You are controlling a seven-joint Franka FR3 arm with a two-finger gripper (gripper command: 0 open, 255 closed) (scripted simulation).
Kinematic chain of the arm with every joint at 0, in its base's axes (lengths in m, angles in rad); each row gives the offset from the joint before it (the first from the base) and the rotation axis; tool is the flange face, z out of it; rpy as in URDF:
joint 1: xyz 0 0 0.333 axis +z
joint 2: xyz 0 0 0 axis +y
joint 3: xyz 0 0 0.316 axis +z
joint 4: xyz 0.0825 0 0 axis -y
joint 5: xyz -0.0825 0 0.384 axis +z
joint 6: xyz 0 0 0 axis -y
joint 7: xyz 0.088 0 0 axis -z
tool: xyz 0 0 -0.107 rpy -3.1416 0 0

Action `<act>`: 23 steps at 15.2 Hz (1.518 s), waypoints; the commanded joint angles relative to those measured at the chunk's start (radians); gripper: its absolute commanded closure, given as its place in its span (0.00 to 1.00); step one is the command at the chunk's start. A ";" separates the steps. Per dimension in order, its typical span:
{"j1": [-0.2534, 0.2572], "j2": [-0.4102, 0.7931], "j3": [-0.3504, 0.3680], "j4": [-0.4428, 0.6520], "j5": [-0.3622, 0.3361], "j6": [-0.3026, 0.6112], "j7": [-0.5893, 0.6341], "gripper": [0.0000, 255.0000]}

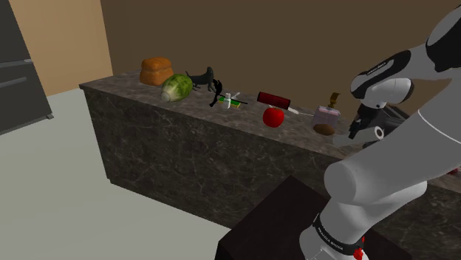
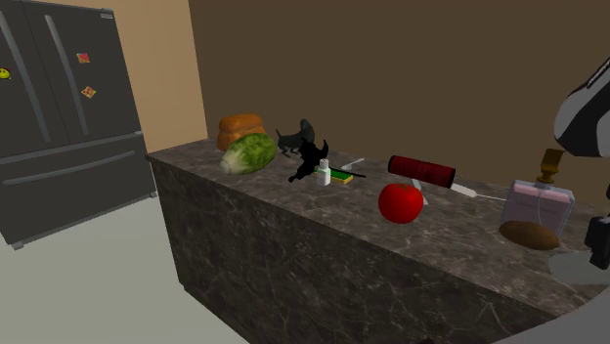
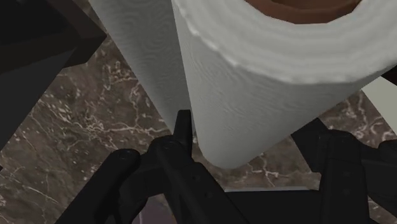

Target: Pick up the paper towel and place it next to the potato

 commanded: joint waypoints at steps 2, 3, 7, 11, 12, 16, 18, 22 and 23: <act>0.010 0.038 -0.013 -0.023 0.018 0.050 -0.010 1.00; 0.011 0.049 -0.017 -0.030 0.024 0.065 -0.013 1.00; 0.020 0.094 -0.034 -0.054 0.049 0.128 -0.031 1.00; 0.024 0.106 -0.039 -0.059 0.058 0.145 -0.036 1.00; 0.025 0.106 -0.040 -0.059 0.058 0.145 -0.036 1.00; 0.026 0.106 -0.041 -0.059 0.057 0.145 -0.036 1.00; 0.026 0.104 -0.041 -0.058 0.056 0.143 -0.036 0.00; 0.026 0.106 -0.041 -0.059 0.057 0.145 -0.036 0.00; 0.021 0.071 -0.030 -0.050 0.033 0.105 -0.018 0.00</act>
